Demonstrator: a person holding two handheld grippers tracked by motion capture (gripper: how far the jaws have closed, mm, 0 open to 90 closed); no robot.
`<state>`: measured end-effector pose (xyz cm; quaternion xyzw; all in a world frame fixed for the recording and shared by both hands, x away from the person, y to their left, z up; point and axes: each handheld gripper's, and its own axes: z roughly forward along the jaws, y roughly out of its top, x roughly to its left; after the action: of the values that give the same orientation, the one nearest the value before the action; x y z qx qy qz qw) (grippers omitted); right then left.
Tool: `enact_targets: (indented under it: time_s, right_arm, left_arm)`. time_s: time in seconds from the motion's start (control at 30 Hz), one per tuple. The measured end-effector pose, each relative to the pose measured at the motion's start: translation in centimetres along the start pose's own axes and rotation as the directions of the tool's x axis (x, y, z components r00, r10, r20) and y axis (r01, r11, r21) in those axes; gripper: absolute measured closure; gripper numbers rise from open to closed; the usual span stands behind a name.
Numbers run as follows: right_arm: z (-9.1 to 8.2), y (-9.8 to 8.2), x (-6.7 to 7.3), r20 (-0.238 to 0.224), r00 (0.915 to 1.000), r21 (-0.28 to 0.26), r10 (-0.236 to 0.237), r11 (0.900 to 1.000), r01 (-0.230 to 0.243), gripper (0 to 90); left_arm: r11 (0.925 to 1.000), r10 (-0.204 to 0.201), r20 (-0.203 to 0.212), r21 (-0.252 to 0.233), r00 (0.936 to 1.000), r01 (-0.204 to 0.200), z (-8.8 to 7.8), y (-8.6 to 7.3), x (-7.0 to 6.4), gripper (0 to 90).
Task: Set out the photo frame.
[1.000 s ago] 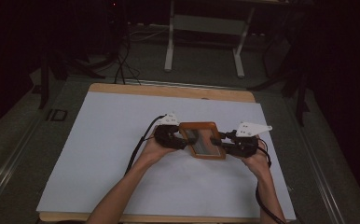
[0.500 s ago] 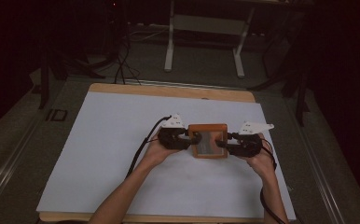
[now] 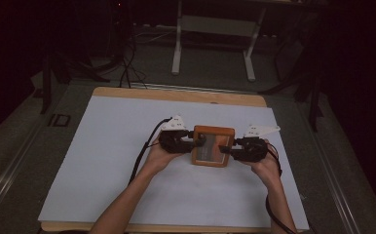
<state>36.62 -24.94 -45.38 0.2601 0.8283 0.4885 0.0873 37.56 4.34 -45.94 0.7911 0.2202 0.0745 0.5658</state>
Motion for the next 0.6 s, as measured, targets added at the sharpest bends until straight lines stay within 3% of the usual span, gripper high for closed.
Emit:
enact_targets:
  time_s: [0.13, 0.6]
  right_arm:
    - [0.4, 0.3, 0.3, -0.017, 0.9998, -0.014, 0.011, 1.0, -0.011, 58.1]
    - [4.3, 1.9, 2.5, -0.108, 0.9935, -0.012, 0.036, 0.999, -0.037, 58.3]
  left_arm:
    - [1.0, -0.003, -0.021, 0.001, 0.9998, 0.003, -1.3, 0.2, 0.0, 58.3]
    - [0.9987, -0.048, -0.074, 0.013, 0.9961, 0.049, -5.9, -1.1, 0.4, 58.1]
